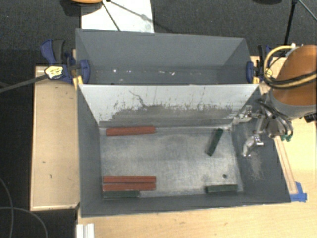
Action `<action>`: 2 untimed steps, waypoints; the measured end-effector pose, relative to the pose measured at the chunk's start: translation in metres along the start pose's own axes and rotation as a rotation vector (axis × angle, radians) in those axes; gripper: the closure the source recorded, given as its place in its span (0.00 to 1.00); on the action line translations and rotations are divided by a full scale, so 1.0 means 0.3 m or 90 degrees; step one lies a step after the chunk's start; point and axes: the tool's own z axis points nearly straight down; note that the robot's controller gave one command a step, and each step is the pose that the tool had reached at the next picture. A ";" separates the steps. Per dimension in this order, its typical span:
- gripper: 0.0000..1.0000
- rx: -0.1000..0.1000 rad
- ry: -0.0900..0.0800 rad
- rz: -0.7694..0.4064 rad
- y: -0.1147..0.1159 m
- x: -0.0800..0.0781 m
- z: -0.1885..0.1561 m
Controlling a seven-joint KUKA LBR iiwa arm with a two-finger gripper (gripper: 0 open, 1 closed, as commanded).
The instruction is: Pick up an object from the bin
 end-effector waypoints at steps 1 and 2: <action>0.00 0.001 -0.001 -0.037 0.020 -0.043 0.071; 0.00 0.001 -0.003 -0.106 0.030 -0.073 0.273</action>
Offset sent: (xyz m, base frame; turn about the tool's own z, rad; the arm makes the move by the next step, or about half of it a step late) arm 0.0219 0.0097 -0.0996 -0.1833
